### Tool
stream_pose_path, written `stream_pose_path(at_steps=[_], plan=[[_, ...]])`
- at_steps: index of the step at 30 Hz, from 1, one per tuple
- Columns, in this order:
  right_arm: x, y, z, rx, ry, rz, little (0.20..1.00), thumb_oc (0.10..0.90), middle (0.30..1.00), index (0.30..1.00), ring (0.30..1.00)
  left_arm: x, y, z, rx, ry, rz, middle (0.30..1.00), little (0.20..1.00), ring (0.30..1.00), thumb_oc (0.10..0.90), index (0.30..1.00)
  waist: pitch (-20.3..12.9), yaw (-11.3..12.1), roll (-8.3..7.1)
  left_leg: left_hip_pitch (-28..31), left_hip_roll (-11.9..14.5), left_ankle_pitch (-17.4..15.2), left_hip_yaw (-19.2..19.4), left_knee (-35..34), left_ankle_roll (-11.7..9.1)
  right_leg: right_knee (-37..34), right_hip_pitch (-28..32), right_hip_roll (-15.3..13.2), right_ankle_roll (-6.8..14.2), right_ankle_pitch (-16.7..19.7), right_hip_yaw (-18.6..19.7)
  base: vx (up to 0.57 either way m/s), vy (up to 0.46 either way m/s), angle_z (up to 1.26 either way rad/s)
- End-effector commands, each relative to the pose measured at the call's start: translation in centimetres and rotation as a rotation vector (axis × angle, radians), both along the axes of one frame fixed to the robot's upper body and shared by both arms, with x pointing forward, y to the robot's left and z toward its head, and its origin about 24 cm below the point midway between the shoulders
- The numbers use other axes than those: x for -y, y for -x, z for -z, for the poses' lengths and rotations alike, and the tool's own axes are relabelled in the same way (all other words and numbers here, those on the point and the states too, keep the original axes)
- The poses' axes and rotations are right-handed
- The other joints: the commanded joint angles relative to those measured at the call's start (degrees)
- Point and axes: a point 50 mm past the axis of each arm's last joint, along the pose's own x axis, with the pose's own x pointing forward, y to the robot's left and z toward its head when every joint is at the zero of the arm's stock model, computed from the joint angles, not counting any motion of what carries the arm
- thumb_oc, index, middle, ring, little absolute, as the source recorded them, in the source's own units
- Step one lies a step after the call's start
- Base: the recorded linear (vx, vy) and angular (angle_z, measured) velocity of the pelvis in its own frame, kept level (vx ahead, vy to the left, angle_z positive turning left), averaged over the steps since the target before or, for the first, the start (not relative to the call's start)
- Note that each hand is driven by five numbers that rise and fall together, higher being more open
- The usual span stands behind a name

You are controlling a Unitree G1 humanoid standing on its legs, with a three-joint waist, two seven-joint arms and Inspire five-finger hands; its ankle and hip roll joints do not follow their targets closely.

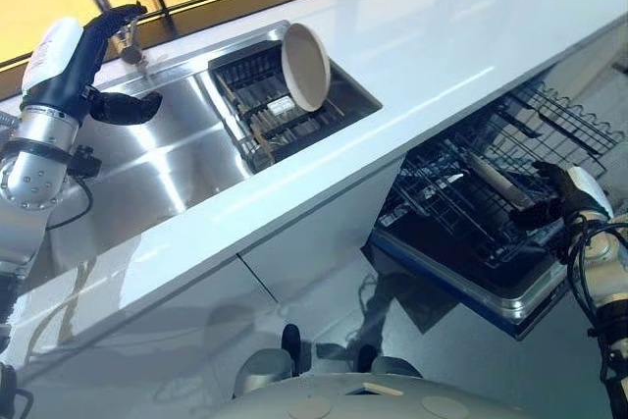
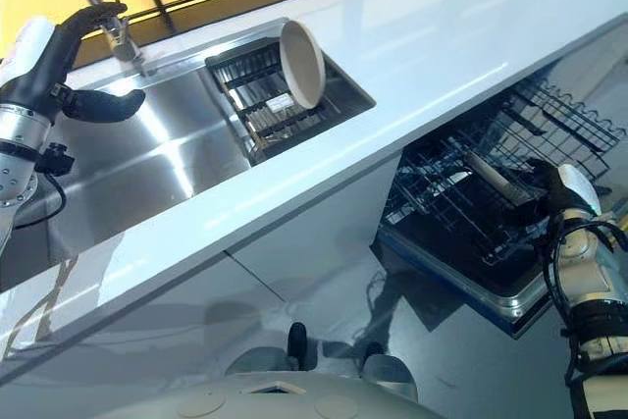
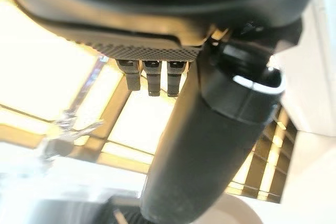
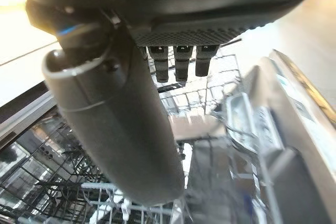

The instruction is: Pick up plates and place into dishwasher.

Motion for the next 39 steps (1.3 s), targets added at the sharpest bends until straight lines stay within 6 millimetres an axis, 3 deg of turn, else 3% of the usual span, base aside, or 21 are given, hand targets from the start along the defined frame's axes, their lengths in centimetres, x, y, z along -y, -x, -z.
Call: stream_pose_path(at_steps=[1,8,12,15,19,24,39], plan=[[-1.3,-1.8,-5.8,0.337,-0.022,-0.094,0.9,0.8,0.9,0.9,0.9,-0.1,0.7,-6.3,0.283,-0.082,-0.026,0.9,0.9,0.9,0.8,0.9,-7.07,-2.34,-0.26,-0.08,-2.39,-9.37,1.92,4.13,-0.67,0.08,-2.36,-0.51,3.61,0.76,-0.75,-0.05,0.107,-0.2],[-6.6,-1.7,-5.6,0.556,-0.474,-0.317,0.9,0.8,0.9,0.9,0.9,-0.4,0.1,-8.2,0.293,-0.196,-0.086,0.9,0.9,0.9,0.8,0.9,-7.35,-5.13,0.93,0.15,-2.94,-10.65,3.95,4.25,0.55,0.86,-4.05,-0.91,4.38,1.09,1.44,-0.04,0.096,-0.24],[-9.3,-1.2,-4.3,0.498,-0.769,-0.508,0.9,0.8,0.9,0.9,0.9,-0.6,-0.7,-9.2,0.264,-0.252,-0.123,0.9,0.9,0.9,0.8,0.9,-7.8,-6.56,1.51,-0.12,-3.17,-11.11,5.07,4.61,1.02,1.36,-5.12,-1.29,4.95,1.36,2.14,-0.03,0.075,-0.21],[-10.9,-0.6,-3.0,0.369,-0.871,-0.624,0.9,0.8,0.9,0.9,0.9,-1.2,-1.2,-9.9,0.234,-0.279,-0.171,0.9,0.9,0.9,0.8,0.9,-8.11,-7.39,1.7,-0.58,-3.32,-11.22,5.66,5.02,1.25,1.81,-6.0,-1.48,5.31,1.59,2.61,-0.02,0.048,-0.12],[-12.2,0.6,-0.6,0.104,-0.886,-0.763,0.9,0.8,0.9,0.9,0.9,-1.7,-1.9,-10.7,0.207,-0.323,-0.222,0.9,0.9,0.9,0.8,0.9,-8.01,-8.23,1.62,-1.38,-3.47,-11.43,6.31,6.02,1.49,2.48,-7.05,-1.77,5.65,1.92,3.12,-0.02,0.023,-0.19],[-13.5,1.7,2.9,-0.119,-0.912,-0.766,0.9,0.8,0.9,0.9,0.9,-1.5,-2.9,-11.3,0.18,-0.364,-0.259,0.9,0.9,0.9,0.8,0.9,-7.53,-8.56,1.15,-1.91,-3.51,-11.68,7.01,6.98,1.83,3.04,-7.84,-1.9,5.81,2.35,3.93,-0.01,0.005,-0.12],[-16.5,4.5,10.3,-0.396,-0.667,-0.664,0.9,0.8,0.9,0.9,0.9,0.1,-5.2,-10.5,0.03,-0.593,-0.312,0.9,0.9,0.9,0.8,0.9,-5.84,-9.58,1.2,-1.88,-4.1,-13.3,7.84,8.31,3.23,5.48,-9.93,-2.38,6.57,3.4,5.81,0.04,0.013,-0.05]])
